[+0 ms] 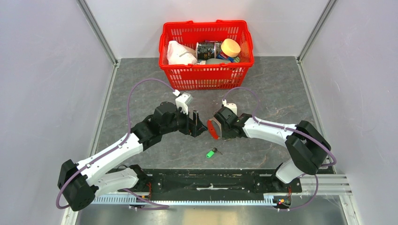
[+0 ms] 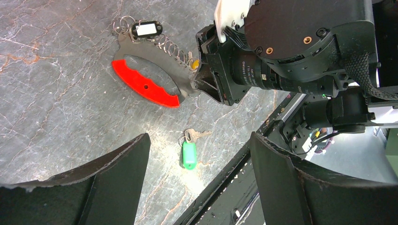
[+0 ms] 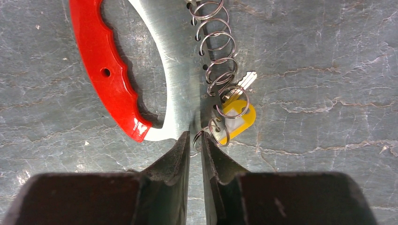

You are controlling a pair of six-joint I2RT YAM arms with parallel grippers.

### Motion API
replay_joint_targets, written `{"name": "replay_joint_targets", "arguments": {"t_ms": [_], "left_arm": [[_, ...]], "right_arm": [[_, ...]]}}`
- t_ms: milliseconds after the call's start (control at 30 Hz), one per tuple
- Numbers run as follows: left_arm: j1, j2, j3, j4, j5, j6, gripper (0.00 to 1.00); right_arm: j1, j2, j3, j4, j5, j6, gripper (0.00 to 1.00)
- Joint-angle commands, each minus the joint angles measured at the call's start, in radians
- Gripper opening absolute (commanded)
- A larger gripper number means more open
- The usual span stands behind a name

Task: Put the keys on the keyring

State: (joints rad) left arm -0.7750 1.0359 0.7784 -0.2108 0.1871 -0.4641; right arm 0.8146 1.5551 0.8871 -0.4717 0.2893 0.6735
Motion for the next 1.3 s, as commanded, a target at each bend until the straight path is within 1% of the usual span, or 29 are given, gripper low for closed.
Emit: {"name": "replay_joint_targets", "arguments": {"t_ms": [0,433,667,833,967,1267], "left_arm": [[-0.004,0.004,0.005,0.036,0.012,-0.024,0.84],[-0.004,0.006,0.007,0.037,0.013,-0.024,0.84],[-0.004,0.008,0.005,0.037,0.014,-0.024,0.84],[-0.004,0.008,0.007,0.037,0.014,-0.024,0.84],[-0.004,-0.001,0.012,0.037,0.02,-0.026,0.84],[-0.004,-0.041,0.035,0.03,0.053,-0.042,0.84]], "right_arm": [[0.004,0.011,0.003,0.015,0.016,0.022,0.2],[0.004,0.012,-0.032,0.025,-0.01,0.043,0.16],[0.004,-0.009,-0.04,0.026,-0.009,0.043,0.0],[0.004,-0.041,-0.04,0.016,-0.008,0.045,0.0],[0.004,-0.136,-0.053,0.021,-0.012,0.047,0.0],[0.004,-0.335,-0.034,-0.017,-0.116,-0.011,0.0]]}}
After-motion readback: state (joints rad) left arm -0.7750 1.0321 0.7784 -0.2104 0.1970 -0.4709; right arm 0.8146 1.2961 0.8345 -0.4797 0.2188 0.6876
